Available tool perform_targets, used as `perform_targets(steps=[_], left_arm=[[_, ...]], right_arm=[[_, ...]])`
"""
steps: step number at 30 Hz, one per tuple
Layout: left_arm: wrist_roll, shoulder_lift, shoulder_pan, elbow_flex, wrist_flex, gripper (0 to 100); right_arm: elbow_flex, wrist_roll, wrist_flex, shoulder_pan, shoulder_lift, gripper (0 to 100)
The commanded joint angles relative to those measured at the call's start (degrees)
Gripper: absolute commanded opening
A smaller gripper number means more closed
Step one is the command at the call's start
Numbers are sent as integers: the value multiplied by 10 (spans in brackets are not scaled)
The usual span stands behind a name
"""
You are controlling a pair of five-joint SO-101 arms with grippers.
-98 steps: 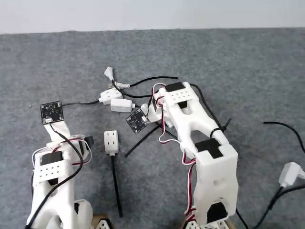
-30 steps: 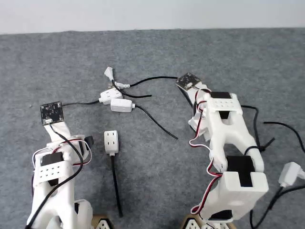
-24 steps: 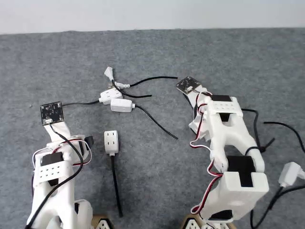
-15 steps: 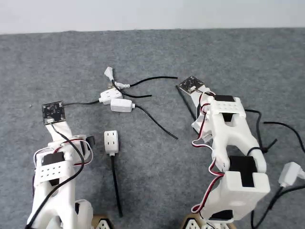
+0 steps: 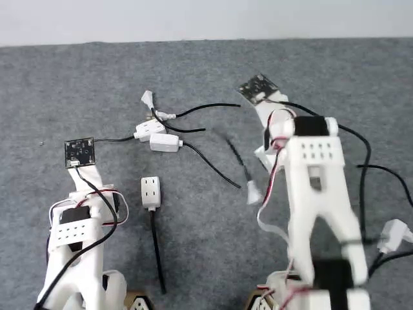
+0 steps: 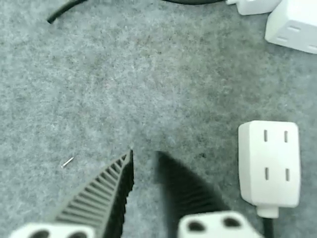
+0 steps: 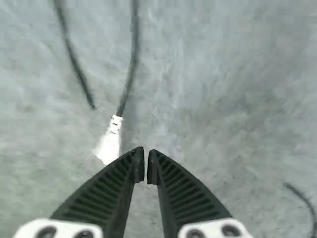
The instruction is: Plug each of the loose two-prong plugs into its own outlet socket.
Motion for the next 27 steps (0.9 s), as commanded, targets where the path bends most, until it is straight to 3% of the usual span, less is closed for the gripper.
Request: perform_targets(steps=[1,5,9,17,21,24,27], left_arm=[[-8,2,3,-17,-3,13],[-9,55,3,-47,11,13],[-16,135,-1,-103,33,13],[-25,175,-1,-138,52,16],[-23,176,-2,-138,52,103],[-22,176,-2,-137,52,175],[-22,177,-2,-137,52,183]], right_arm=[[-40,-33,31,-61,-124,8],[-39,-64,58,-120,-188,8],[-4,-58,62,-99,-166,13],[151,-203,-95,-90,-37,13],[167,-243,-127,-93,23,78],[166,-231,-141,-92,56,119],[166,-220,-166,-88,89,121]])
